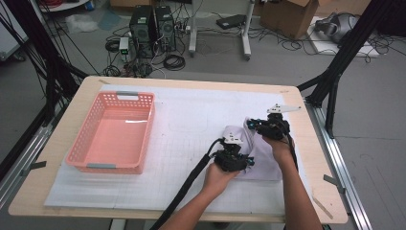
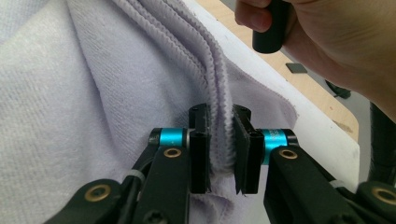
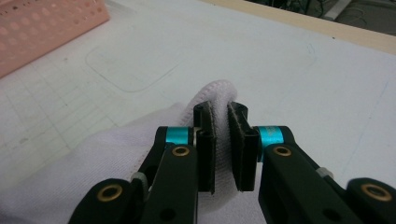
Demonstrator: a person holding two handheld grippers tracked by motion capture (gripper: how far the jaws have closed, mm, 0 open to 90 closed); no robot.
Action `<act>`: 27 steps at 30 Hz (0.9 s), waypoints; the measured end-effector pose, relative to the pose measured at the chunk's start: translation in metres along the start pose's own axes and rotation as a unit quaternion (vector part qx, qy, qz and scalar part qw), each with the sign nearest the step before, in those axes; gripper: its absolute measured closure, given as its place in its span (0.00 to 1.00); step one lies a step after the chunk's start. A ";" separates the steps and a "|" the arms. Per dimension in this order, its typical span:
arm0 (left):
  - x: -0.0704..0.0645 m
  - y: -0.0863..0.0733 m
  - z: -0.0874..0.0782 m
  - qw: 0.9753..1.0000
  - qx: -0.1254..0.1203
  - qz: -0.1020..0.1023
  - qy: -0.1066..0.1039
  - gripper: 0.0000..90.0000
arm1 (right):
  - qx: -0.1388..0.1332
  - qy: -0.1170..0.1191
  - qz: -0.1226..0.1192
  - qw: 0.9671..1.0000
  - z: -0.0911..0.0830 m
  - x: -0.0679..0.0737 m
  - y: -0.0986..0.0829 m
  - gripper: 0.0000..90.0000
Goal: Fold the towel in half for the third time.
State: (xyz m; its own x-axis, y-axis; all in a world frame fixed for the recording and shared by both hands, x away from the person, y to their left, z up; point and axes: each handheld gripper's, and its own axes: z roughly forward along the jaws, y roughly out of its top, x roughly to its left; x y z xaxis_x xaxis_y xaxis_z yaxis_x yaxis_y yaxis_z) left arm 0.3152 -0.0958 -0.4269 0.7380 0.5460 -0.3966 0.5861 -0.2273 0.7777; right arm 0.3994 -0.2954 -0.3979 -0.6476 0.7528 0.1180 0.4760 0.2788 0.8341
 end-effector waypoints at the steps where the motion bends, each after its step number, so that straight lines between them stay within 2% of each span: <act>1: -0.001 0.000 -0.003 1.000 -0.006 0.014 0.002 0.79 | 0.003 -0.003 -0.002 1.000 0.000 0.000 0.000 0.92; 2: -0.001 0.000 -0.006 0.999 -0.016 0.028 0.010 0.71 | 0.005 -0.005 -0.006 1.000 0.000 -0.001 -0.001 0.92; 4: 0.000 0.000 -0.010 0.999 -0.025 0.037 0.010 0.60 | 0.013 -0.013 -0.011 1.000 0.001 -0.001 -0.002 0.92; 5: 0.002 0.001 -0.016 0.999 -0.033 0.040 0.013 0.54 | 0.016 -0.017 -0.012 1.000 0.000 -0.002 -0.002 0.92; 6: 0.008 0.000 -0.029 0.998 -0.046 0.044 0.024 0.50 | 0.017 -0.021 -0.013 1.000 -0.001 -0.003 -0.003 0.92; 8: 0.017 -0.002 -0.044 0.996 -0.062 0.046 0.036 0.46 | 0.018 -0.024 -0.012 0.999 -0.004 -0.005 -0.004 0.92; 11: 0.032 -0.008 -0.064 0.993 -0.079 0.070 0.060 0.44 | 0.027 -0.035 -0.022 0.999 -0.008 -0.009 -0.006 0.92; 12: 0.038 -0.010 -0.069 0.992 -0.079 0.072 0.065 0.43 | 0.029 -0.039 -0.021 0.999 -0.009 -0.010 -0.007 0.92; 14: 0.047 -0.016 -0.079 0.991 -0.084 0.064 0.077 0.43 | 0.027 -0.045 -0.016 0.998 -0.012 -0.013 -0.008 0.92; 15: 0.047 -0.016 -0.079 0.991 -0.084 0.064 0.077 0.43 | 0.028 -0.048 -0.013 0.998 -0.014 -0.014 -0.009 0.92; 17: 0.059 -0.022 -0.090 0.991 -0.086 0.054 0.089 0.43 | 0.027 -0.052 -0.009 0.998 -0.015 -0.015 -0.010 0.91; 19: 0.063 -0.025 -0.095 0.990 -0.090 0.055 0.093 0.43 | 0.024 -0.059 -0.008 0.998 -0.016 -0.014 -0.011 0.90; 20: 0.066 -0.027 -0.098 0.990 -0.094 0.054 0.095 0.43 | 0.023 -0.064 -0.010 0.998 -0.016 -0.014 -0.013 0.88; 21: 0.073 -0.034 -0.103 0.990 -0.098 0.045 0.093 0.42 | 0.021 -0.069 0.000 0.997 -0.017 -0.014 -0.015 0.83; 23: 0.079 -0.039 -0.108 0.989 -0.100 0.048 0.098 0.39 | 0.008 -0.082 0.025 0.996 -0.023 -0.015 -0.019 0.69; 25: 0.084 -0.042 -0.113 0.989 -0.102 0.045 0.100 0.35 | -0.014 -0.087 0.046 0.995 -0.034 -0.015 -0.023 0.65; 27: 0.086 -0.044 -0.115 0.988 -0.105 0.045 0.101 0.33 | -0.022 -0.099 0.046 0.994 -0.048 -0.013 -0.026 0.62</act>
State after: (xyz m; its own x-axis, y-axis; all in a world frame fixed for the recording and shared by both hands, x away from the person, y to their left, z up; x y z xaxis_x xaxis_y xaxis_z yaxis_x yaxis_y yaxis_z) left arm 0.3143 0.0536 -0.4391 0.6893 0.6860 -0.2329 0.4238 -0.1212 0.8976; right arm 0.3676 -0.3408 -0.3952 -0.4710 0.8776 0.0899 0.4989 0.1809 0.8476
